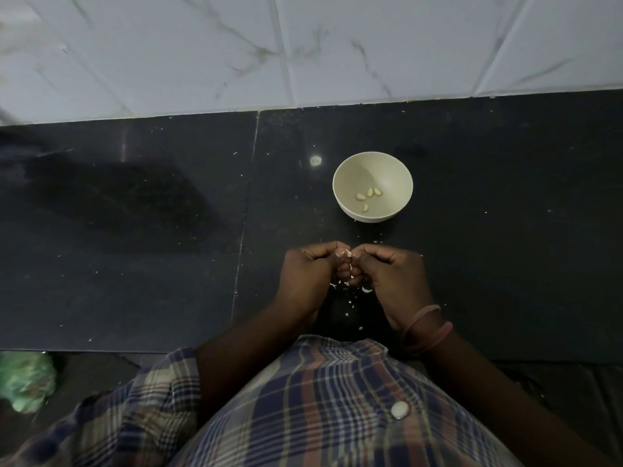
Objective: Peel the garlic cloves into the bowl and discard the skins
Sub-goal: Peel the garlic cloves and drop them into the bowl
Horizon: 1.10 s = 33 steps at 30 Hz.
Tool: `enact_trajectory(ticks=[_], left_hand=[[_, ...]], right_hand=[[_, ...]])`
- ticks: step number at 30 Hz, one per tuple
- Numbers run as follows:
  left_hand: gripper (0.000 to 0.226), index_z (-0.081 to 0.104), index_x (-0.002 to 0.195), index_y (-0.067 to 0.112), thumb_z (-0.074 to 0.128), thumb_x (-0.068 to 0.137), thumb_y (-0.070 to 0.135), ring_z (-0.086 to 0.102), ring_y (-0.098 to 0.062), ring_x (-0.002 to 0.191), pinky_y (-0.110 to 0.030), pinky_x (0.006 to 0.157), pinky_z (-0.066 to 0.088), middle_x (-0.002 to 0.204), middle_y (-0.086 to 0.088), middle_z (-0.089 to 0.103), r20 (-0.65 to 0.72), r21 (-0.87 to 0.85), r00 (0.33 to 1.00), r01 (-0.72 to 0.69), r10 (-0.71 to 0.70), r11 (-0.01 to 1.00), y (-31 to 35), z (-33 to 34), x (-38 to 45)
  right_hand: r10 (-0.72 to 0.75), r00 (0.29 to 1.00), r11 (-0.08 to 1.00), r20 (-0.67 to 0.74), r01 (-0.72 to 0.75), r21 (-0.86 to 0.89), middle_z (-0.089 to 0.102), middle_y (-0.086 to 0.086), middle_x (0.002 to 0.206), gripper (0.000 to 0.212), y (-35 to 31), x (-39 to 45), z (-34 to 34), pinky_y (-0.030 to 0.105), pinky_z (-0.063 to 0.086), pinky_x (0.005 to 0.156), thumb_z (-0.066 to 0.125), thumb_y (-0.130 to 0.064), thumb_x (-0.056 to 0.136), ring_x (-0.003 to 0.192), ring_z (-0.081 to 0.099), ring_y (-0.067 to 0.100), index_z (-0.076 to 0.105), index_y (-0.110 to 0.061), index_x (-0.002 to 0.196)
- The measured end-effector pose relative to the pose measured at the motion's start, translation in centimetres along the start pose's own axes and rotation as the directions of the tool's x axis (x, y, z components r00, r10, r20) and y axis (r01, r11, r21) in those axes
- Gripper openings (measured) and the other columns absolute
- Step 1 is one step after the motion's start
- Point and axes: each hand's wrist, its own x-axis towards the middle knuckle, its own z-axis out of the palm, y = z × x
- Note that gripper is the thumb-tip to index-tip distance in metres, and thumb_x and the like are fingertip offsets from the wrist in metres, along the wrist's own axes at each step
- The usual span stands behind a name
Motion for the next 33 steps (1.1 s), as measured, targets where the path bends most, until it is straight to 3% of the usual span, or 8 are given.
enact_trajectory(ticks=[6, 11, 14, 18, 20, 24, 28, 33], left_hand=[[0.016, 0.073, 0.089, -0.001, 0.059, 0.095, -0.004, 0.071, -0.015, 0.067, -0.022, 0.066, 0.059, 0.079, -0.014, 0.074, -0.025, -0.196, 0.988, 0.143, -0.151, 0.970, 0.4, 0.6, 0.1], [0.016, 0.071, 0.089, -0.005, 0.057, 0.097, -0.003, 0.072, -0.015, 0.063, -0.022, 0.059, 0.057, 0.074, -0.013, 0.074, -0.026, -0.268, 0.986, 0.150, -0.162, 0.952, 0.9, 1.1, -0.2], [0.011, 0.072, 0.091, -0.005, 0.064, 0.094, 0.000, 0.072, -0.015, 0.069, -0.022, 0.064, 0.058, 0.080, -0.016, 0.073, -0.034, -0.294, 0.987, 0.143, -0.160, 0.945, 1.3, 1.3, -0.2], [0.007, 0.074, 0.090, -0.004, 0.070, 0.090, 0.002, 0.072, -0.017, 0.078, -0.024, 0.073, 0.060, 0.085, -0.016, 0.073, -0.045, -0.379, 0.977, 0.176, -0.208, 0.908, 1.3, 1.3, -0.1], [0.008, 0.072, 0.093, -0.004, 0.068, 0.091, 0.002, 0.073, -0.016, 0.078, -0.023, 0.072, 0.060, 0.085, -0.014, 0.074, -0.021, -0.419, 0.974, 0.196, -0.225, 0.886, 1.3, 1.2, -0.1], [0.012, 0.071, 0.096, -0.004, 0.060, 0.096, -0.001, 0.073, -0.013, 0.074, -0.021, 0.071, 0.059, 0.082, -0.012, 0.075, -0.006, -0.388, 0.978, 0.190, -0.208, 0.902, 1.2, 0.7, -0.2], [0.016, 0.072, 0.096, -0.001, 0.055, 0.098, 0.000, 0.071, -0.011, 0.070, -0.020, 0.072, 0.060, 0.079, -0.009, 0.075, 0.007, -0.275, 0.982, 0.182, -0.188, 0.944, 1.3, 0.4, -0.2], [0.020, 0.071, 0.097, -0.001, 0.052, 0.100, 0.000, 0.070, -0.010, 0.068, -0.019, 0.067, 0.059, 0.079, -0.009, 0.074, 0.086, -0.266, 0.968, 0.251, -0.236, 0.931, 1.3, 0.1, -0.2]], right_hand=[[0.070, 0.997, 0.992, -0.037, -0.065, 0.110, 0.071, 0.016, 0.070, 0.015, 0.4, 0.4, -0.1, 0.027, 0.055, 0.058, 0.067, 0.003, 0.090, 0.061, 0.064, 0.022, 0.076, -0.005, 0.081], [-0.140, 0.979, 0.979, -0.146, 0.115, -0.169, 0.075, 0.000, 0.074, 0.014, 0.2, 0.0, 0.0, 0.018, 0.054, 0.060, 0.068, 0.000, 0.090, 0.063, 0.069, 0.005, 0.077, -0.010, 0.086], [-0.403, 0.906, 0.827, -0.131, 0.299, -0.476, 0.075, -0.002, 0.084, 0.012, 0.8, 0.1, -0.3, 0.025, 0.055, 0.075, 0.069, -0.005, 0.088, 0.079, 0.070, 0.009, 0.079, -0.012, 0.089], [-0.623, 0.782, 0.583, 0.001, 0.465, -0.666, 0.068, 0.001, 0.079, 0.008, 1.0, 0.0, -0.4, 0.025, 0.049, 0.069, 0.069, -0.008, 0.089, 0.073, 0.062, 0.012, 0.074, -0.011, 0.084], [-0.564, 0.825, 0.663, -0.043, 0.421, -0.619, 0.069, -0.001, 0.080, 0.008, 0.9, 0.0, -0.2, 0.024, 0.050, 0.070, 0.068, -0.010, 0.091, 0.073, 0.062, 0.009, 0.074, -0.013, 0.086], [-0.147, 0.985, 0.974, -0.093, 0.127, -0.188, 0.067, -0.003, 0.064, 0.013, -0.2, 0.0, 0.3, 0.025, 0.047, 0.053, 0.066, -0.011, 0.094, 0.052, 0.057, 0.007, 0.075, -0.011, 0.086], [0.101, 0.995, 0.987, 0.002, -0.100, 0.129, 0.052, 0.008, 0.058, 0.020, -0.4, 0.2, 0.4, 0.024, 0.031, 0.039, 0.061, -0.006, 0.097, 0.045, 0.040, 0.018, 0.070, -0.007, 0.079], [0.190, 0.978, 0.943, 0.081, -0.205, 0.263, 0.054, 0.008, 0.064, 0.017, -0.4, 0.2, 0.1, 0.022, 0.035, 0.037, 0.056, -0.001, 0.097, 0.049, 0.047, 0.013, 0.065, 0.000, 0.083]])
